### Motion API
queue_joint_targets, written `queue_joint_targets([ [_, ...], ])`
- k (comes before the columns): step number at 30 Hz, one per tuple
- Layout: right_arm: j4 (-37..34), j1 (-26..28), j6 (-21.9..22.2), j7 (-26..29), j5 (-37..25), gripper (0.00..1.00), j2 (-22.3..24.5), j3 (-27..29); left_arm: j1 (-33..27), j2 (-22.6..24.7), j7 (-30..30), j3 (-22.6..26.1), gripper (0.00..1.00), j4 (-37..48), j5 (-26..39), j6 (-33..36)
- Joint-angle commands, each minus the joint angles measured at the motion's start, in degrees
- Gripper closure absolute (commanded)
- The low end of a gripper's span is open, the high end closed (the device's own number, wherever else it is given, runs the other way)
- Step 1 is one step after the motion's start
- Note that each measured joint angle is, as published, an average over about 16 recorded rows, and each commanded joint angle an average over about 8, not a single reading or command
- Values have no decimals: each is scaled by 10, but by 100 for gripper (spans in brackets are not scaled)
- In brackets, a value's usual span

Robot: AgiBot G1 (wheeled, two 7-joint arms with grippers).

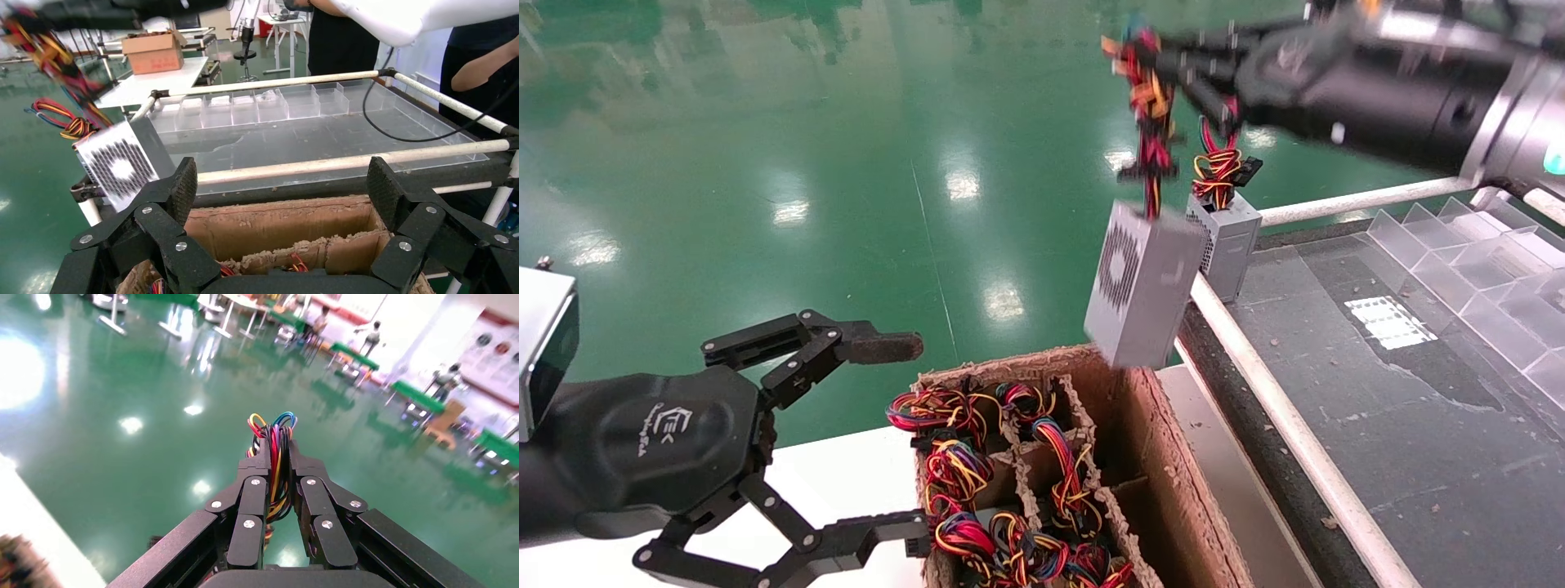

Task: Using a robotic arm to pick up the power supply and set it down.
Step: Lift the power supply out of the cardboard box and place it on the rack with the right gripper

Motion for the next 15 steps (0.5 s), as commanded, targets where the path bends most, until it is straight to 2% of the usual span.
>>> queue_joint_targets([
  [1, -16, 22, -4, -3, 1, 100, -9, 1, 0, 0, 0, 0, 0, 0, 0, 0],
  [8, -118, 100, 8, -67, -10, 100, -44, 9, 0, 0, 0, 0, 0, 0, 0, 0],
  [15, -214, 163, 12, -134, -9, 100, -54, 24, 0, 0, 0, 1, 0, 0, 0, 0],
])
